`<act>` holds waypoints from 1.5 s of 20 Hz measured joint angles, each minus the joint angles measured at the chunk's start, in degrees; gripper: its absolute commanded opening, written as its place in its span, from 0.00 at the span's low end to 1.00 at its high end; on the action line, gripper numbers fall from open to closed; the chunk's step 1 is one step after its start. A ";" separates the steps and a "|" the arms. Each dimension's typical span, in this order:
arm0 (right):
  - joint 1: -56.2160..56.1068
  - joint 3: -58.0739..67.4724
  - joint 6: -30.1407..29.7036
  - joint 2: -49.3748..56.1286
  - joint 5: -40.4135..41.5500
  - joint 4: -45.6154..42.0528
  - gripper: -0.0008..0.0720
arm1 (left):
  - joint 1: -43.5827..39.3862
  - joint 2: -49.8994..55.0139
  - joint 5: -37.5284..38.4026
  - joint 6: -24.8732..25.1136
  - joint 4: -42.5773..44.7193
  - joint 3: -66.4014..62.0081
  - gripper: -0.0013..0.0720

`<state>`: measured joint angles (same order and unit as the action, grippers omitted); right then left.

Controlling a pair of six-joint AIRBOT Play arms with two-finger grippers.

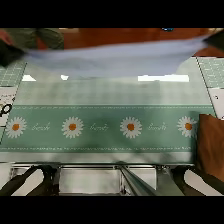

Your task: Fold the shirts.

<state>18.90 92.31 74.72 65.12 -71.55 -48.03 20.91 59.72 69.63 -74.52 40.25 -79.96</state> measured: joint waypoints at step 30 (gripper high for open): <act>-0.59 -17.11 -2.01 -6.47 3.10 -6.29 0.04 | -8.96 0.17 -7.52 -9.07 20.09 0.83 0.05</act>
<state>18.31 75.20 72.71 58.65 -68.45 -54.33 11.94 59.90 62.11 -83.59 60.34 -79.13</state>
